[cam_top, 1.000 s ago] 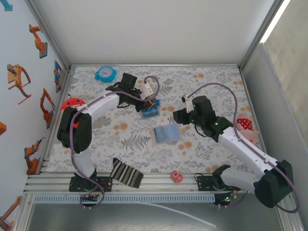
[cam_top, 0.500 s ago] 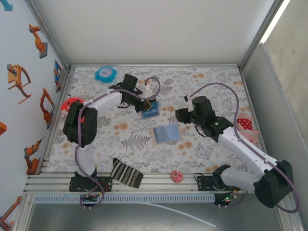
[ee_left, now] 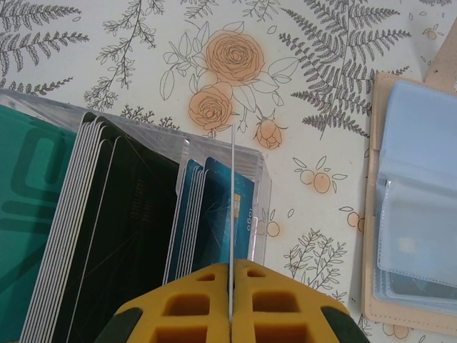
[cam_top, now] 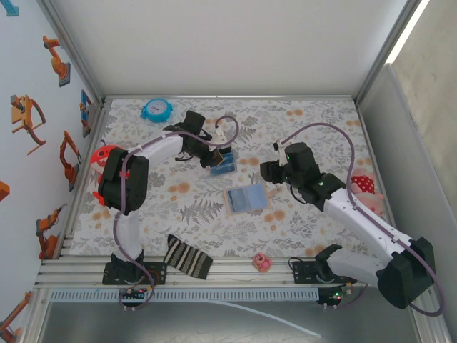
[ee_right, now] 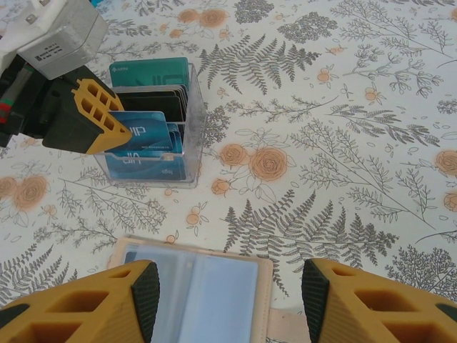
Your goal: Take the credit cards out of the card holder
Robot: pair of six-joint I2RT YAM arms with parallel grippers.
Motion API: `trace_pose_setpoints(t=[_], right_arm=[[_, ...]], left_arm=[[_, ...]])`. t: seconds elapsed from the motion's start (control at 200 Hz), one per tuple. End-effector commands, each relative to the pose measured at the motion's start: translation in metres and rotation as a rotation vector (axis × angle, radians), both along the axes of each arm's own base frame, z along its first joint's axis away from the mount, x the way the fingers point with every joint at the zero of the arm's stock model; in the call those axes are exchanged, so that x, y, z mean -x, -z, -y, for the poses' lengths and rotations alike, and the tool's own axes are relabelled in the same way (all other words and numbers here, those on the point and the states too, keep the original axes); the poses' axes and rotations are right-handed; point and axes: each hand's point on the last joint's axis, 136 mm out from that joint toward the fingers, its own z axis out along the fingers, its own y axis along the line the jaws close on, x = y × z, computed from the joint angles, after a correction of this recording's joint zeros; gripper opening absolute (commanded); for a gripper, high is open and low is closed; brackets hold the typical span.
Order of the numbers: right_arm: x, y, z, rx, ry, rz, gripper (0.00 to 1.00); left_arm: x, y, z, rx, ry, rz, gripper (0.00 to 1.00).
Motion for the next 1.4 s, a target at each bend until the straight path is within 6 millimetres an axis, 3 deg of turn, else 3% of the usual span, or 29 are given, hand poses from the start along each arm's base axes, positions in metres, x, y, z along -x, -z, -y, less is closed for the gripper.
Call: trace_pose_setpoints(t=[0.0,0.145,0.265,1.172,1.392], right_arm=[[-0.001,-0.01,-0.002,-0.023,0.002,0.008,0.56],[0.0,-0.01,-0.004,-0.027,-0.004,0.005,0.56],[0.0,-0.009,-0.004,-0.028,-0.008,0.003,0.56],[0.001,-0.008,-0.01,-0.044,-0.032,-0.007,0.56],[0.002,-0.006,-0.012,-0.05,-0.041,-0.015,0.55]], left_arm=[[-0.004,-0.003,0.001,0.001,0.013,0.004,0.05],[-0.007,-0.007,0.002,0.007,0.013,0.013,0.16],[-0.007,-0.014,0.003,0.015,0.014,0.025,0.17],[-0.012,-0.002,0.011,0.028,0.005,0.032,0.15],[-0.014,-0.006,0.011,0.031,-0.006,0.049,0.19]])
